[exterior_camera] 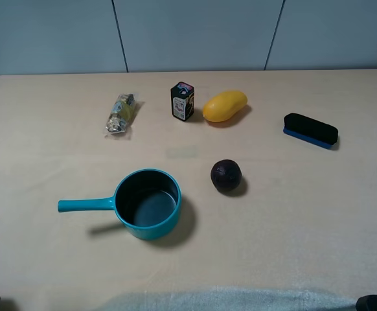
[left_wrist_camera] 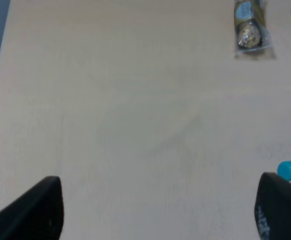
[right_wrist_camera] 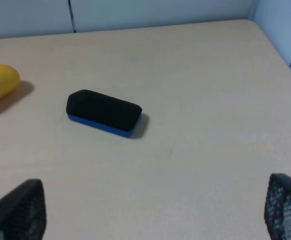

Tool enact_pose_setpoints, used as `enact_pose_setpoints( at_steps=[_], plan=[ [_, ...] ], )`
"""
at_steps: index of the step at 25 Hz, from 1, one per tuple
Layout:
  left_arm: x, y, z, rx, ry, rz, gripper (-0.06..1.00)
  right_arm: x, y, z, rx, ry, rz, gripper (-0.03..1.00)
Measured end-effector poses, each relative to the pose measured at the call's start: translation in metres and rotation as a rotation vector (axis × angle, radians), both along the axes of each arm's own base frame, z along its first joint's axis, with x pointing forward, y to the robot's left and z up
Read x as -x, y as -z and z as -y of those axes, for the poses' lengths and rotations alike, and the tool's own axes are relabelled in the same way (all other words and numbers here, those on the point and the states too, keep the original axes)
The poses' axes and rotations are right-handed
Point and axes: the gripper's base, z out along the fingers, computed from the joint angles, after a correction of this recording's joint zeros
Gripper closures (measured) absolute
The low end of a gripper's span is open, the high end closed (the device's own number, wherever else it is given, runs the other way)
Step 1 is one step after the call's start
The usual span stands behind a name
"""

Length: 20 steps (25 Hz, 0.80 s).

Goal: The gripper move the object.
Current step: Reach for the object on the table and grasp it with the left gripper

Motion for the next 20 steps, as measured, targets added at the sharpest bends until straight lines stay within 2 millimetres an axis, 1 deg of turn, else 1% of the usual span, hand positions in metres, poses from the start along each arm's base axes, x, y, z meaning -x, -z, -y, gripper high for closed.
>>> enact_pose_setpoints(
  at_steps=[15,17,20],
  plan=[
    [-0.001,-0.001,0.0,0.0,0.0,0.006,0.17,0.0,0.0,0.0,0.0,0.0,0.0,0.31],
    [-0.004,-0.001,0.0,-0.002,0.0,-0.018,0.17,0.0,0.0,0.0,0.0,0.0,0.0,0.31],
    [-0.017,-0.001,0.002,-0.011,0.0,-0.109,0.17,0.0,0.0,0.0,0.0,0.0,0.0,0.31]
  ],
)
